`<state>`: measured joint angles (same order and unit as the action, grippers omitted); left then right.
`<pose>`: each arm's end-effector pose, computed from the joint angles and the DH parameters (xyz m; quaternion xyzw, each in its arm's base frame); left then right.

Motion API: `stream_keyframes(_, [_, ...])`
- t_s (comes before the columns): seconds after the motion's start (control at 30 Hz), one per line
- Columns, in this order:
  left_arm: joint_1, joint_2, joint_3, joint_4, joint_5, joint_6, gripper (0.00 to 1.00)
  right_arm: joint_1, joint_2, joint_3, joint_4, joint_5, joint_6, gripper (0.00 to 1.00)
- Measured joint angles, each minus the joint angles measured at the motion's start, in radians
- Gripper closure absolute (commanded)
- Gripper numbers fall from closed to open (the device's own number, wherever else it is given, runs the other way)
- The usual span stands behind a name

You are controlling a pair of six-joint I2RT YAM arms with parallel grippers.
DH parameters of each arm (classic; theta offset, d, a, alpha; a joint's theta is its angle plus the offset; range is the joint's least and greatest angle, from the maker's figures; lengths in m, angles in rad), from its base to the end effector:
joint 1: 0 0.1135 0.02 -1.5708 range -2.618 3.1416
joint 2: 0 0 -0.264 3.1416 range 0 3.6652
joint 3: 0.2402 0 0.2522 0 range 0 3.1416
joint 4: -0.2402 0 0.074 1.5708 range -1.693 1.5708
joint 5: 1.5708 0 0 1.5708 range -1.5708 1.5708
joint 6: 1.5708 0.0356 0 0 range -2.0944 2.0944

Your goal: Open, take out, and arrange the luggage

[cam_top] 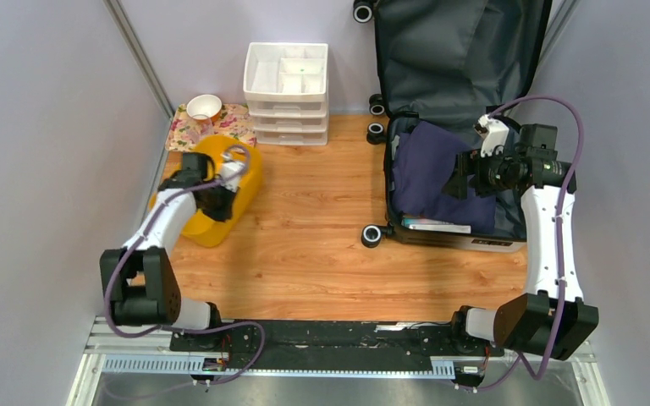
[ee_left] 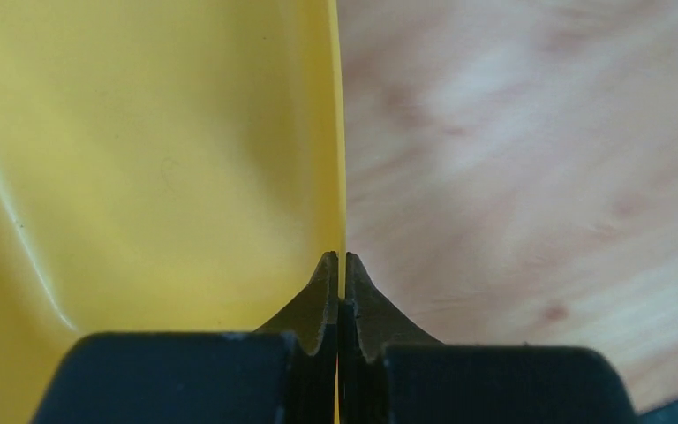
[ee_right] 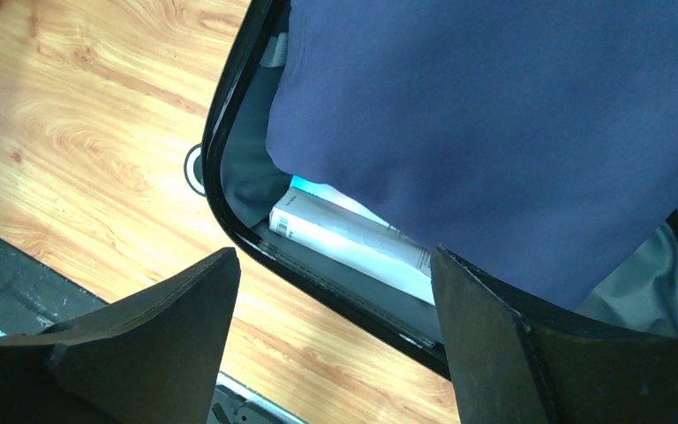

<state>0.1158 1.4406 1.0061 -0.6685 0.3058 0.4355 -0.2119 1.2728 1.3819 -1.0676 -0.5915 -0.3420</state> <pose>0.2812 0.0219 0.2302 0.1879 0.9435 -0.0802 0.2607 0.2378 -0.0309 0.3674 -0.1469 0.9045 0.1885 0.3533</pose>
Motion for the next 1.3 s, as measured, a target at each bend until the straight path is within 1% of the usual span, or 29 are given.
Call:
stream_keyframes(0.1, [-0.222, -0.092, -0.077, -0.026, 0.027, 0.04, 1.0, 0.0, -0.001, -0.014, -0.019, 0.0, 0.001, 0.21])
stream_keyframes(0.17, [-0.377, -0.127, -0.111, -0.049, 0.064, 0.06, 1.0, 0.0, -0.001, -0.028, -0.032, -0.001, 0.002, 0.24])
stream_keyframes(0.2, [-0.434, -0.132, -0.121, -0.054, 0.082, 0.069, 1.0, 0.0, -0.002, -0.035, -0.035, -0.003, 0.004, 0.26])
stream_keyframes(0.3, [-0.551, -0.133, -0.133, -0.04, 0.078, 0.084, 1.0, 0.007, -0.014, -0.071, -0.033, -0.009, 0.011, 0.3])
stream_keyframes(0.37, [-0.596, -0.131, -0.133, -0.031, 0.064, 0.085, 1.0, 0.024, -0.029, -0.107, -0.025, -0.004, 0.016, 0.31])
stream_keyframes(0.47, [-0.632, -0.121, -0.131, -0.026, 0.05, 0.087, 0.98, 0.087, -0.046, -0.154, -0.002, 0.03, 0.019, 0.3])
stream_keyframes(0.53, [-0.65, -0.114, -0.126, -0.023, 0.045, 0.091, 0.83, 0.146, -0.064, -0.195, 0.045, 0.069, 0.019, 0.28])
stream_keyframes(0.57, [-0.657, -0.112, -0.122, -0.023, 0.042, 0.095, 0.78, 0.178, -0.075, -0.217, 0.074, 0.092, 0.019, 0.27])
stream_keyframes(0.6, [-0.66, -0.11, -0.119, -0.024, 0.045, 0.099, 0.65, 0.217, -0.089, -0.245, 0.112, 0.122, 0.018, 0.22])
stream_keyframes(0.63, [-0.662, -0.109, -0.119, -0.026, 0.047, 0.104, 0.56, 0.246, -0.1, -0.266, 0.142, 0.145, 0.016, 0.18])
stream_keyframes(0.67, [-0.665, -0.106, -0.118, -0.032, 0.052, 0.108, 0.47, 0.279, -0.11, -0.289, 0.178, 0.171, 0.012, 0.17])
stream_keyframes(0.7, [-0.668, -0.102, -0.118, -0.041, 0.055, 0.116, 0.29, 0.309, -0.119, -0.313, 0.222, 0.196, 0.007, 0.16])
stream_keyframes(0.73, [-0.671, -0.097, -0.118, -0.054, 0.058, 0.121, 0.28, 0.339, -0.131, -0.343, 0.275, 0.226, -0.001, 0.15])
stream_keyframes(0.8, [-0.675, -0.095, -0.118, -0.079, 0.062, 0.128, 0.14, 0.389, -0.149, -0.399, 0.361, 0.279, -0.017, 0.14])
stream_keyframes(0.93, [-0.676, -0.11, -0.115, -0.1, 0.069, 0.133, 0.14, 0.486, -0.161, -0.497, 0.522, 0.404, -0.084, 0.14])
stream_keyframes(1.03, [-0.676, -0.14, -0.101, -0.11, 0.083, 0.132, 0.14, 0.527, -0.145, -0.541, 0.61, 0.464, -0.147, 0.13])
stream_keyframes(1.23, [-0.676, -0.196, -0.051, -0.105, 0.109, 0.116, 0.14, 0.544, -0.029, -0.58, 0.733, 0.547, -0.277, 0.13])
stream_keyframes(1.27, [-0.676, -0.204, -0.051, -0.095, 0.112, 0.106, 0.14, 0.544, -0.012, -0.58, 0.748, 0.557, -0.289, 0.15])
stream_keyframes(1.3, [-0.674, -0.211, -0.051, -0.089, 0.116, 0.094, 0.14, 0.545, 0.004, -0.577, 0.765, 0.57, -0.301, 0.25])
